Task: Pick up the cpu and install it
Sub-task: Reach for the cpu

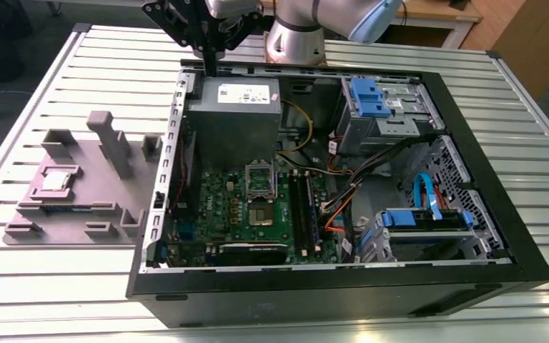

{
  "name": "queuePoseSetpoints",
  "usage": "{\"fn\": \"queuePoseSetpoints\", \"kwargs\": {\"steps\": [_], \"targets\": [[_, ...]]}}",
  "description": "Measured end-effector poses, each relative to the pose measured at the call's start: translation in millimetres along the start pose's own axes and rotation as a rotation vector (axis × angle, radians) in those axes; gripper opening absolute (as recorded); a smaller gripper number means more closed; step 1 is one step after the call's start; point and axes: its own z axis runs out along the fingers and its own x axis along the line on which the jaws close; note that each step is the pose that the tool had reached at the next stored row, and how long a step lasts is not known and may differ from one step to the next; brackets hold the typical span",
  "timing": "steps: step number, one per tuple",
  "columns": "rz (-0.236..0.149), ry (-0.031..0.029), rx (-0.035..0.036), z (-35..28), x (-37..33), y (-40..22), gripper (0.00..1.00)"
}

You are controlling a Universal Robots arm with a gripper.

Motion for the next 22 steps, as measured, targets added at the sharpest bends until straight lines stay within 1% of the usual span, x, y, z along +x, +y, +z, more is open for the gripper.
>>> {"fn": "queuePoseSetpoints", "kwargs": {"steps": [12, 15, 22], "targets": [[0.0, 0.0, 0.0, -0.2, 9.3, -0.7, 0.11], [0.0, 0.0, 0.0, -0.4, 13.8, -1.0, 0.11], [0.0, 0.0, 0.0, -0.5, 18.2, -1.3, 0.11]]}}
